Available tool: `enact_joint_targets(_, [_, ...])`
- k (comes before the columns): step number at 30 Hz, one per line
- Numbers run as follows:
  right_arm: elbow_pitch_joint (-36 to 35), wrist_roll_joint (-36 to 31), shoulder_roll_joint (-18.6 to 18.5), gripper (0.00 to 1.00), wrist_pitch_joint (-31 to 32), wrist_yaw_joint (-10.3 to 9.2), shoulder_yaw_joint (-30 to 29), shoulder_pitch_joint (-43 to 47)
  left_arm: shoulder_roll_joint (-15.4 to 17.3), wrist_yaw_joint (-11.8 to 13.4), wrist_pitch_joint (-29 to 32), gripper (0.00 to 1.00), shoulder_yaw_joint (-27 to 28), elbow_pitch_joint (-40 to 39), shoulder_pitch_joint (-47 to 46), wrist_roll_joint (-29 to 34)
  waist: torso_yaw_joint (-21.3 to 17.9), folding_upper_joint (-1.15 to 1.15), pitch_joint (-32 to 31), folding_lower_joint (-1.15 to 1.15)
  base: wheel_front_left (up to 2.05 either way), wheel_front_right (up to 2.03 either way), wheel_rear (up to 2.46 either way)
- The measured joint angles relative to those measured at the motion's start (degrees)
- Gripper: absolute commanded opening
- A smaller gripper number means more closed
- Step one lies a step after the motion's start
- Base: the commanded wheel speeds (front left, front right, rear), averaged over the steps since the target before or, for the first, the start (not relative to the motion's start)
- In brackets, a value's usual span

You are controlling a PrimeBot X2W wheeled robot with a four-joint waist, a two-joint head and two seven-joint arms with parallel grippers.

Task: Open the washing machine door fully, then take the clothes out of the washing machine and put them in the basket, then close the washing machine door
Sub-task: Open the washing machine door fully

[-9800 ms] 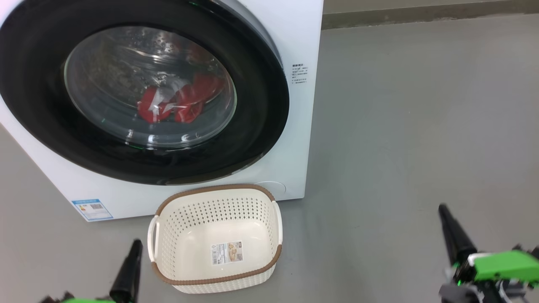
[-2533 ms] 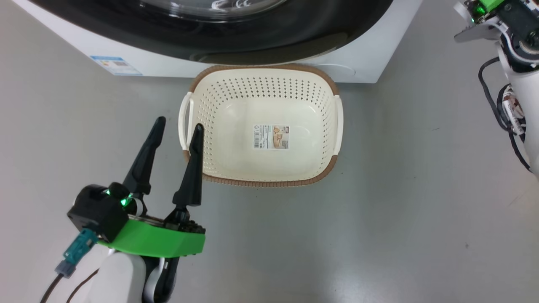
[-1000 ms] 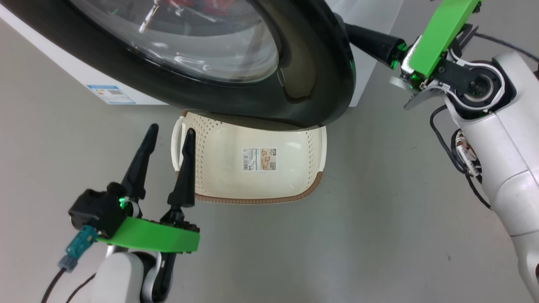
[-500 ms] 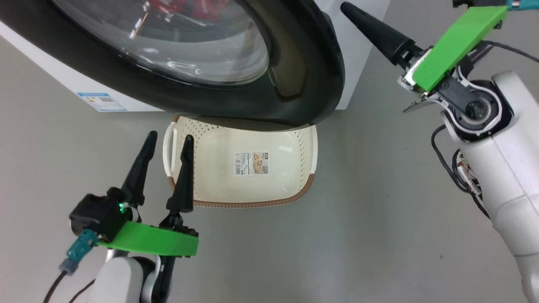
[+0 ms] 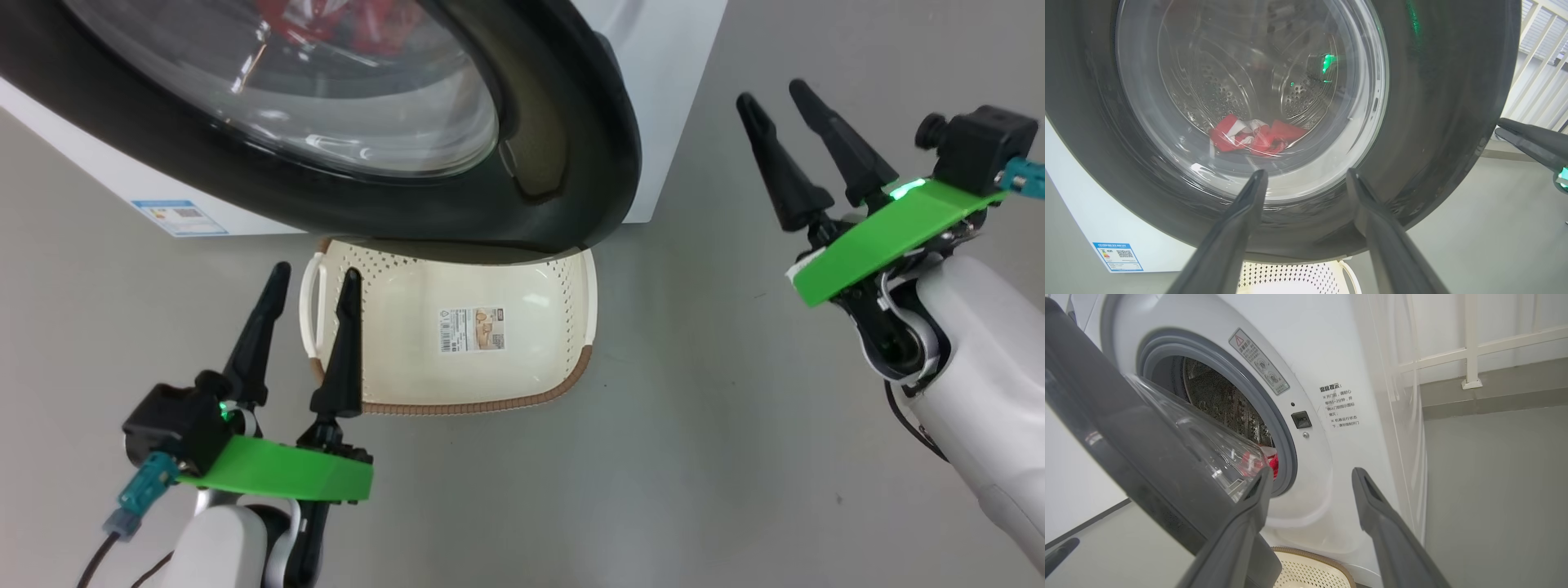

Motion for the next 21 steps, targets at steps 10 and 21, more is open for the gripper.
enact_joint_targets(10, [-6.9,-28.9,8.0,1.00,-0.4,0.05,-17.7,10.1,0.0,-0.1,0.0,1.00,1.5,-1.0,0.1,1.0,-2.0,0.00,0.0,0.00,0.00,0.00,0.00])
enact_joint_targets(21, [-13.4,-39.4,13.8,1.00,-0.4,0.05,-27.1,18.4,0.0,-0.1,0.0,1.00,1.7,-2.0,0.2,1.4,-2.2,0.00,-0.3,0.00,0.00,0.00,0.00])
